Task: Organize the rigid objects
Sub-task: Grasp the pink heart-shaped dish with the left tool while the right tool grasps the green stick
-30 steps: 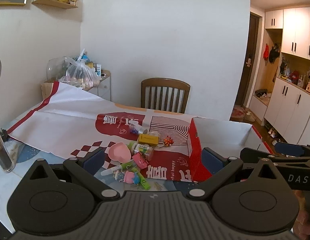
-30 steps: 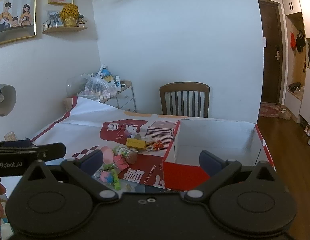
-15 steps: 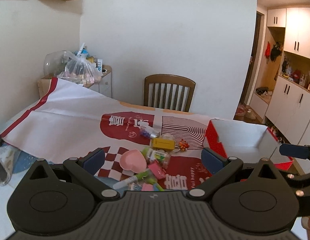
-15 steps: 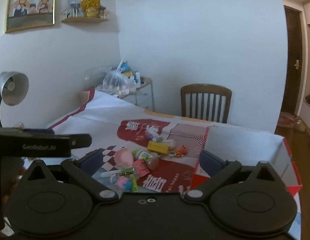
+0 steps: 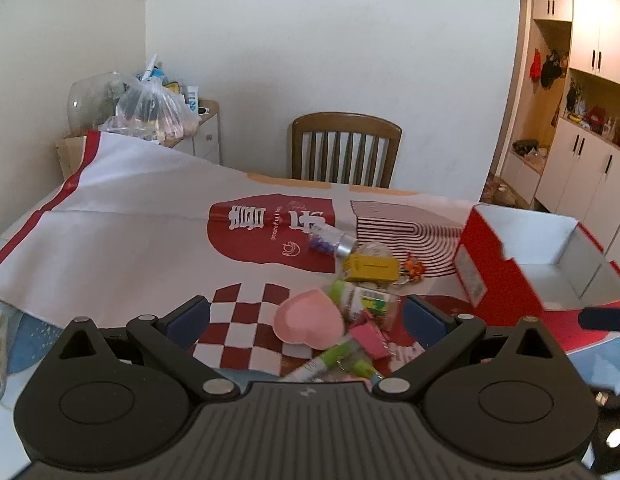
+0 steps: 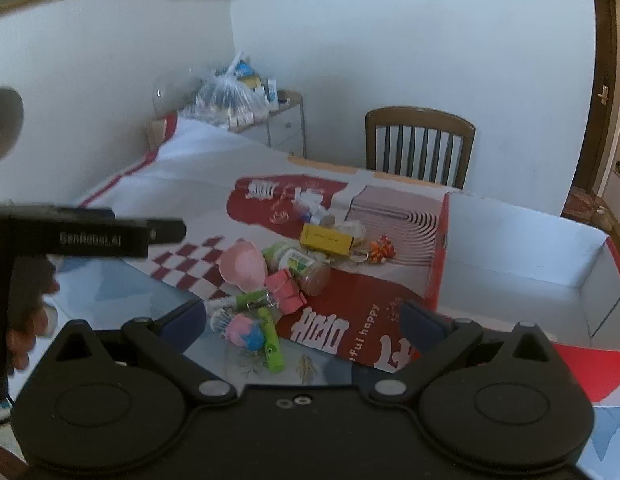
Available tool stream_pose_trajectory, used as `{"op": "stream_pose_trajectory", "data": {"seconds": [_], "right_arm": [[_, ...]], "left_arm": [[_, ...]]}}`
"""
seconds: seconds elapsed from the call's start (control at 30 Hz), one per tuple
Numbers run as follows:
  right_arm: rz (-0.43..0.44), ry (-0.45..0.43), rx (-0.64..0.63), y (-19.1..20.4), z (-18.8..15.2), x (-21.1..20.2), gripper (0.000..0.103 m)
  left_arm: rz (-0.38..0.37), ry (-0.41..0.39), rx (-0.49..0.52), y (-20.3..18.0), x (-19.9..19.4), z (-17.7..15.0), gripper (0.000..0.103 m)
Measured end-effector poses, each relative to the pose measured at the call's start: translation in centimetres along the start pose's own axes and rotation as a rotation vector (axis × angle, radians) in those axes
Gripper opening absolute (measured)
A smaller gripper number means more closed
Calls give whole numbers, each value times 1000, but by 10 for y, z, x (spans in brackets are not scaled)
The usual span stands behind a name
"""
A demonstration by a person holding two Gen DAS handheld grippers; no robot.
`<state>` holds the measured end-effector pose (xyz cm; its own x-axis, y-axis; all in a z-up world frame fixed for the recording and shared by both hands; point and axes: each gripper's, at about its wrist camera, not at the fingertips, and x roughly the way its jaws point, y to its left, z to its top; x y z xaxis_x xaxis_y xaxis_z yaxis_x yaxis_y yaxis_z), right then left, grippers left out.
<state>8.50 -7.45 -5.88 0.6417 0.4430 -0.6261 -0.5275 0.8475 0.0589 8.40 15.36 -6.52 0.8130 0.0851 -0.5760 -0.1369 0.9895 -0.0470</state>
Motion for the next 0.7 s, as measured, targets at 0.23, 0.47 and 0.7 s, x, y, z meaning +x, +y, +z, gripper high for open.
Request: {"op": "stream_pose_trajectory", "data": {"seconds": [0.23,0.47,0.7], "right_arm": [[13,85,-24,8,-8,46,97],[12,169,-81,20,-16,85,85],[-10,229,-121,22,-24,107,82]], "left_arm": [[-22,35,7,13,44,2,103],[-14,102,53,9,92,-10,103],[-2,122,46,6,125,-12,103]]}}
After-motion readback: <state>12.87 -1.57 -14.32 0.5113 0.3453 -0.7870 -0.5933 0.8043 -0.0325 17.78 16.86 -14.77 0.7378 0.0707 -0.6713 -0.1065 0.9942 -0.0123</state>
